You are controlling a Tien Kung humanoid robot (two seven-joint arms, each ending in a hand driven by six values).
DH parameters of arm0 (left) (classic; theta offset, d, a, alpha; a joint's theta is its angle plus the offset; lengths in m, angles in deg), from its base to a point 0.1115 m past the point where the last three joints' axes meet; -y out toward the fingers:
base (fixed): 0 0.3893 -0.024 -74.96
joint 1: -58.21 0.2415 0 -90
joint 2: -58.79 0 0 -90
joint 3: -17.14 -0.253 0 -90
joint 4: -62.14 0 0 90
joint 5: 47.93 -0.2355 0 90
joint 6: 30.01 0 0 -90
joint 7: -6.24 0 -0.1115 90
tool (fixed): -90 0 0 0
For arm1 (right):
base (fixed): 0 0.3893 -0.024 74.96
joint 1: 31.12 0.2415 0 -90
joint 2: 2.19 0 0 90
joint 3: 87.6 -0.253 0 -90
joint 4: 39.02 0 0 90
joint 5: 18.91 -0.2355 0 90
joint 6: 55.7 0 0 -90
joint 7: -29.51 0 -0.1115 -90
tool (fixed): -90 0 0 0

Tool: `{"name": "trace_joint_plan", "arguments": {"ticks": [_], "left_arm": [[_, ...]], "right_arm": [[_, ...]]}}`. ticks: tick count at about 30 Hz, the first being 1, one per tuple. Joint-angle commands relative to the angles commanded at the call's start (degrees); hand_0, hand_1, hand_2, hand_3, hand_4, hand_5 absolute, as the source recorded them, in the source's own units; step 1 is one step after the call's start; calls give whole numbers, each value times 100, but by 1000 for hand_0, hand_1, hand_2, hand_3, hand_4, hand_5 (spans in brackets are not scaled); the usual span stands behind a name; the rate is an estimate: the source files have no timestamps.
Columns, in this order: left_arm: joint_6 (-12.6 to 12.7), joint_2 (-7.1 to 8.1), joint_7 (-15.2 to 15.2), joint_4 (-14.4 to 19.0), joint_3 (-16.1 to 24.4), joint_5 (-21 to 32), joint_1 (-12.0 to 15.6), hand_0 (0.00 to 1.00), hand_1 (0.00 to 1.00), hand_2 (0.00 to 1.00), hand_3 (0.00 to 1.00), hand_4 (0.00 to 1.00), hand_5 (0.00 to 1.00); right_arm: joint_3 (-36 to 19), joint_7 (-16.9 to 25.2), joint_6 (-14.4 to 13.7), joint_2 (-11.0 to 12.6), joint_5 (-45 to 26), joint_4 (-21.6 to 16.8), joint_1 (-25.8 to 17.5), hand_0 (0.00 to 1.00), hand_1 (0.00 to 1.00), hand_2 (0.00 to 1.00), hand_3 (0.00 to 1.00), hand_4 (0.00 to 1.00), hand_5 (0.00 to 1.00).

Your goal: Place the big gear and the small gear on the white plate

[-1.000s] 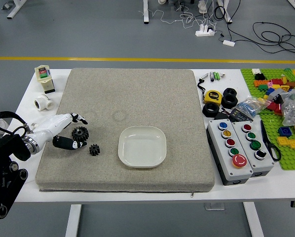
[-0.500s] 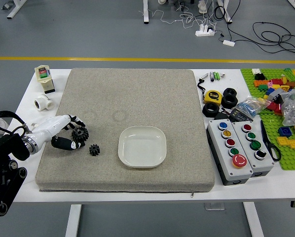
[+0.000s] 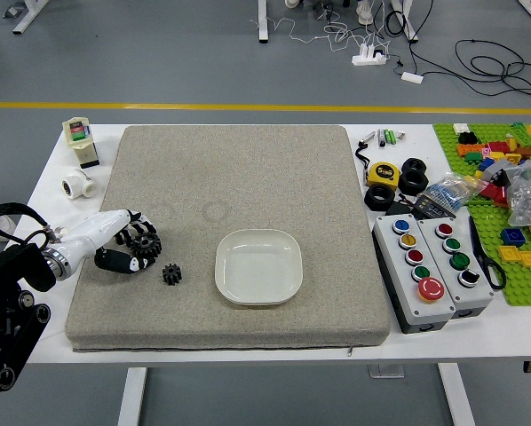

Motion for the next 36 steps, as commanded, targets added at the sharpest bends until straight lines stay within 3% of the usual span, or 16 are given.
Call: {"name": "trace_joint_plan", "arguments": {"ticks": [13,21,30,36], "left_arm": [[433,13,28,144,-38,0,8,292,351,410,507,62,2],[538,15,-31,592,-180,0,23,292,350,409,511,85,2],[707,16,-120,1493,-1114,0,-75,293,364,422,520,133,2],[708,-111,-104,1660,-1897,0,-280,294,396,451,533,168,2]], "right_arm": [[5,-5,2,-5,11,0,-26,657,674,743,555,753,612],[6,-2,1,1,-15,0,-12,657,673,743,555,753,612],[-8,0,3,11,-12,0,18,658,673,743,554,753,612],[7,-1,3,15,-25,0,39,658,673,743,554,753,612]]}}
